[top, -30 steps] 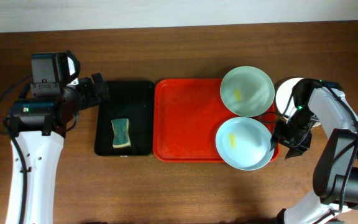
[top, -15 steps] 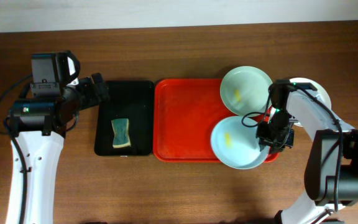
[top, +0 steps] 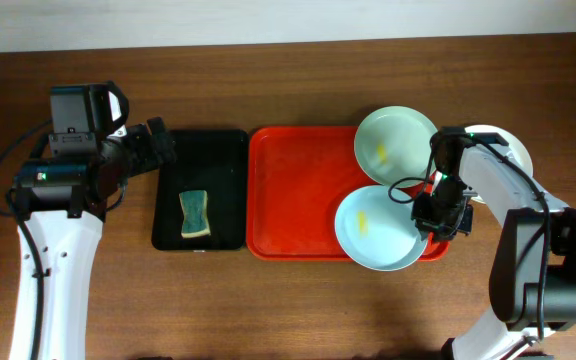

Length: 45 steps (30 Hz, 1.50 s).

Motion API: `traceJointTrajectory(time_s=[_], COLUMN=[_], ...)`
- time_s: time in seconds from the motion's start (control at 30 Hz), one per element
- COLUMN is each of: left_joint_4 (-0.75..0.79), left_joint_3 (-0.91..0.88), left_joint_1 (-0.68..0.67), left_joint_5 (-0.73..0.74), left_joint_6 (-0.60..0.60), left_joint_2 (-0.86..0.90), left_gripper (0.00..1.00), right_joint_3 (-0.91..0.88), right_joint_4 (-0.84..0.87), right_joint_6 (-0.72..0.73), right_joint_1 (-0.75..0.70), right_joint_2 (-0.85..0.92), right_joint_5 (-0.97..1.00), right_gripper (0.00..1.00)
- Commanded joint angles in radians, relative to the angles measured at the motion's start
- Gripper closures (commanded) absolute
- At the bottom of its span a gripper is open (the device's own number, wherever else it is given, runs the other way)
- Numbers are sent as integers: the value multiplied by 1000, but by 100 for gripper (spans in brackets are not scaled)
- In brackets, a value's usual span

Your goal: Clean dirty plates on tray and stack at the side

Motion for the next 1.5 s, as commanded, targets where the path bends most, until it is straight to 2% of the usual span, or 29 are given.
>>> traceJointTrajectory(time_s=[0.0, 0.03, 0.23, 0.4, 0.63, 0.83, 0.93, 1.1, 1.23, 1.47], left_joint_4=[2, 2, 2, 2, 2, 2, 2, 2, 2, 2], left_joint_3=[-1, -1, -1, -1, -1, -1, -1, -1, -1, -1], left_joint_1=[3, 3, 3, 3, 3, 3, 3, 3, 3, 3], left_joint_5=[-2, -2, -2, -2, -2, -3, -3, -3, -3, -2], left_joint_6=[-10, -10, -10, -10, -10, -10, -10, -10, -10, -10], left_joint_2=[1, 1, 1, 1, 1, 1, 1, 1, 1, 1], left_gripper=[1, 1, 1, 1, 1, 1, 1, 1, 1, 1], right_joint_3=[-41, -54, -66, -66, -66, -66, -66, -56, -27, 57], right_joint_4=[38, 53, 64, 151, 323, 427, 432, 445, 435, 364], right_joint_6=[6, 6, 5, 38, 254, 279, 279, 248, 93, 71], right_joint_1=[4, 3, 5, 43, 153, 250, 278, 290, 290, 290], right_joint_2=[-17, -17, -17, -17, -17, -17, -17, -17, -17, -17], right_joint_5=[-3, -11, -206, -322, -326, -311, -247, -246, -246, -191], right_gripper=[88, 96, 96, 96, 96, 96, 96, 96, 79, 43])
